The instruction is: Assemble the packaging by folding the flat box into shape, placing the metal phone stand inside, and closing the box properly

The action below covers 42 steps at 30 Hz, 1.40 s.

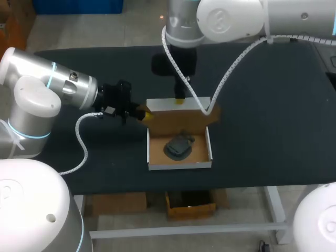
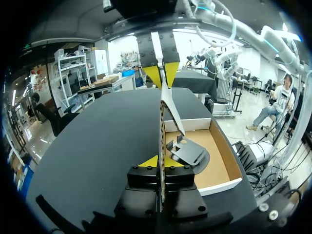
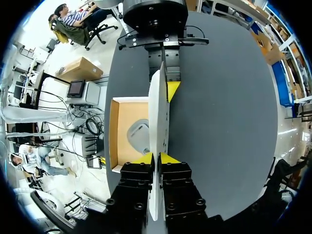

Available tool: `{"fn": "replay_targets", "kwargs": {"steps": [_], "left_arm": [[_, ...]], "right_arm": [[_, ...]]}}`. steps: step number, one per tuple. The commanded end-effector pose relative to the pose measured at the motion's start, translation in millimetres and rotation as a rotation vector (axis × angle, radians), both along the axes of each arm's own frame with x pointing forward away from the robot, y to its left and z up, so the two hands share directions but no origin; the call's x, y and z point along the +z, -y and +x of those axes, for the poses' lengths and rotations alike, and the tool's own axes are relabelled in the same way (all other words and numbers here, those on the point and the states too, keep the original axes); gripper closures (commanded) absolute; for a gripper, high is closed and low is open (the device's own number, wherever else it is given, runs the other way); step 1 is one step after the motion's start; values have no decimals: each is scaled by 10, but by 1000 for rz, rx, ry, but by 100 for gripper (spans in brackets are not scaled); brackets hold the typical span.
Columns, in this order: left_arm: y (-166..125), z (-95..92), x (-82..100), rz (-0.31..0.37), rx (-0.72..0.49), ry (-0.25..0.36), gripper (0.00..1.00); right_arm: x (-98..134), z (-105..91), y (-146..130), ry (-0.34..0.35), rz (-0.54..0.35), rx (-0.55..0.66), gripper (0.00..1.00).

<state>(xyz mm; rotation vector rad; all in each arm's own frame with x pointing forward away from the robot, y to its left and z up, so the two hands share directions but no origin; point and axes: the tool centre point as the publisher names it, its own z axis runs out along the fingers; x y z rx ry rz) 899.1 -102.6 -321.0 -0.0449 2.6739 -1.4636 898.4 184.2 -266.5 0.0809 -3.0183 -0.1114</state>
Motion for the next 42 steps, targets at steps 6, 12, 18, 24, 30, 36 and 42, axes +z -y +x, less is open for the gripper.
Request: {"fn": "replay_targets", "kwargs": {"steps": [6,12,18,24,30,36,42], "left_arm": [[10,-2,-5,-1,-1,1,100],[10,-2,-5,-1,-1,1,100],[10,-2,-5,-1,-1,1,100],[10,-2,-5,-1,-1,1,100],[10,-2,-5,-1,-1,1,100],[10,-2,-5,-1,-1,1,100],[10,-2,-5,-1,-1,1,100]], "right_arm": [[48,-29,-6,8,18,0,27],[178,-27,48,31,44,1,0],[276,43,115,42,69,-3,0],[391,160,158,47,109,-17,0],[484,276,167,34,125,-115,0],[557,375,174,30,131,-210,0],[608,432,181,20,122,-277,0]]}}
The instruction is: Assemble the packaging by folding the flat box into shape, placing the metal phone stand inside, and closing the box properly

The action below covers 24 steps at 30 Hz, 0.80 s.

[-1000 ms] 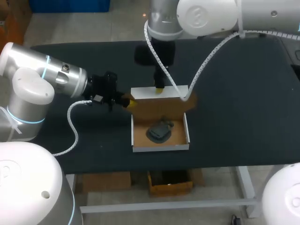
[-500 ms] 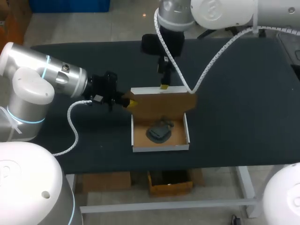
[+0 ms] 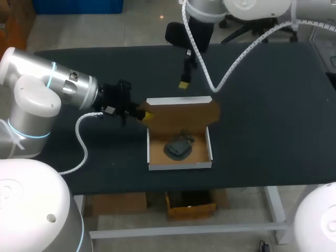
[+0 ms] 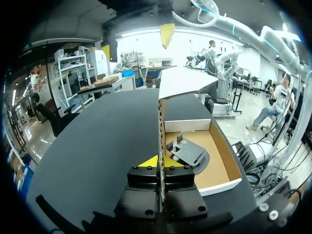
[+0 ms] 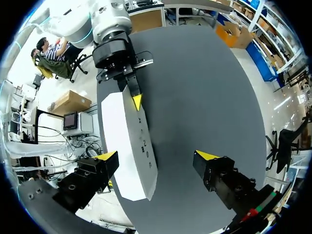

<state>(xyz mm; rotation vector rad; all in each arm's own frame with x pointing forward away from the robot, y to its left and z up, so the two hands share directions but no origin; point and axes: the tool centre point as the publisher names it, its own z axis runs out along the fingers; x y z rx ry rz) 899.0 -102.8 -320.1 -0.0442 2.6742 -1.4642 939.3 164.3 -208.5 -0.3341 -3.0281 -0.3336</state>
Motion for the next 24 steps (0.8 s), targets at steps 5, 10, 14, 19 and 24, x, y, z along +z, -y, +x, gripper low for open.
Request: {"fn": "replay_targets", "kwargs": {"steps": [5,10,14,19,24], "left_arm": [[8,-1,-14,-1,0,1,100],[8,-1,-14,-1,0,1,100],[8,-1,-14,-1,0,1,100],[10,-2,-18,2,2,3,100],[29,-25,-32,10,0,47,100]], "right_arm": [[28,24,-18,-9,-6,5,0],[28,24,-18,-9,-6,5,0],[28,24,-18,-9,-6,5,0],[28,24,-18,-9,-6,5,0],[28,24,-18,-9,-6,5,0]]}}
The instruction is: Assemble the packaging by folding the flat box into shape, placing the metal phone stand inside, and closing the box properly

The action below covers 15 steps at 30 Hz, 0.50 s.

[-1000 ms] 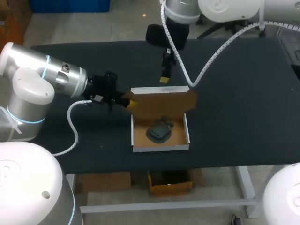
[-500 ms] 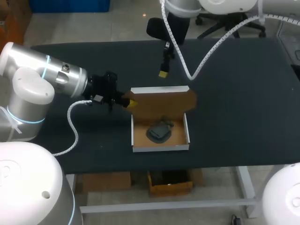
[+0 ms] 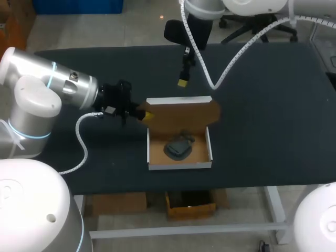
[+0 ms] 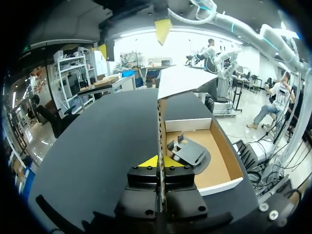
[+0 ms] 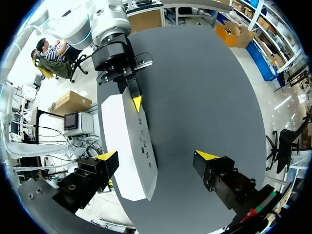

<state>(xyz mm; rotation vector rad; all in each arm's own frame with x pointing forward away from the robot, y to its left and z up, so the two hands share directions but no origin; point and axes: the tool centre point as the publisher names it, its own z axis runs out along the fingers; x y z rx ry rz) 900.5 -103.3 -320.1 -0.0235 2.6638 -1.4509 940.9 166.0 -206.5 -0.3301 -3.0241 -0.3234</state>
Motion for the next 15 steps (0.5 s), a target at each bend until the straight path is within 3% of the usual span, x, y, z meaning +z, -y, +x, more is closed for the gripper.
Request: {"fn": "replay_targets", "kwargs": {"steps": [1,15], "left_arm": [[28,-46,-35,3,3,33,100],[3,-166,-67,15,-16,143,100]], "right_arm": [[9,7,-1,-3,-1,2,0],[9,7,-1,-3,-1,2,0]]}}
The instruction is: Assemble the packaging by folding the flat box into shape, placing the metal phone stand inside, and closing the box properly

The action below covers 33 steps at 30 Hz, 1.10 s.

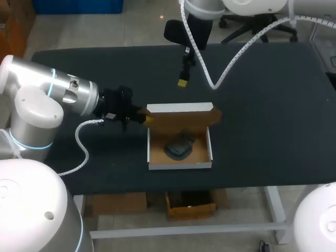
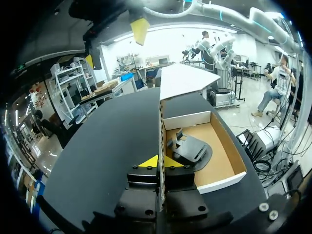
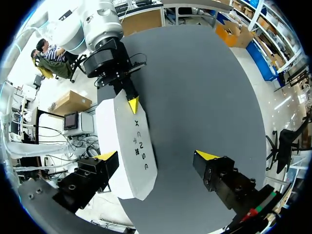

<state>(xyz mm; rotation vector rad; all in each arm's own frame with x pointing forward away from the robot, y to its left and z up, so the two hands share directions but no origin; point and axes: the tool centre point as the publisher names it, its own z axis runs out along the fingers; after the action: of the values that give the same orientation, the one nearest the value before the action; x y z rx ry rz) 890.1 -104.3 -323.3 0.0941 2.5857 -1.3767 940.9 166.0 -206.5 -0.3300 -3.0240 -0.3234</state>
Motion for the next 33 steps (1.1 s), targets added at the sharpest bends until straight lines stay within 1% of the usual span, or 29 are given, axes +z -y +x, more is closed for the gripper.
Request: {"fn": "replay_targets", "kwargs": {"steps": [1,8,13,22,23,25,29,30,31,32,33], "left_arm": [[-8,-65,-35,-10,0,17,100],[-20,-96,-20,-9,-18,36,100],[-38,-113,-51,-13,-27,54,100],[-35,-158,-93,-20,-63,102,100],[-34,-164,-94,-20,-63,107,100],[-31,-173,-102,-19,-64,114,100],[-25,-180,-119,-16,-63,130,100],[-24,-182,-121,-16,-63,132,100],[-22,-186,-124,-14,-63,135,100],[-21,-189,-126,-14,-62,142,100],[-19,-193,-128,-11,-60,148,100]], "right_arm": [[8,7,-2,-3,-1,2,0],[8,7,-2,-3,-1,2,0],[8,7,-2,-3,-1,2,0],[8,7,-2,-3,-1,2,0],[-9,19,-5,-14,-8,-4,0],[-49,15,-16,-60,-33,-40,0],[-113,-42,-6,-121,-51,-98,0],[-120,-59,7,-147,-69,-142,0],[-135,-60,17,-147,-72,-165,0],[-141,-84,29,-171,-73,-176,0],[-152,-82,46,-201,-100,-244,0]]}}
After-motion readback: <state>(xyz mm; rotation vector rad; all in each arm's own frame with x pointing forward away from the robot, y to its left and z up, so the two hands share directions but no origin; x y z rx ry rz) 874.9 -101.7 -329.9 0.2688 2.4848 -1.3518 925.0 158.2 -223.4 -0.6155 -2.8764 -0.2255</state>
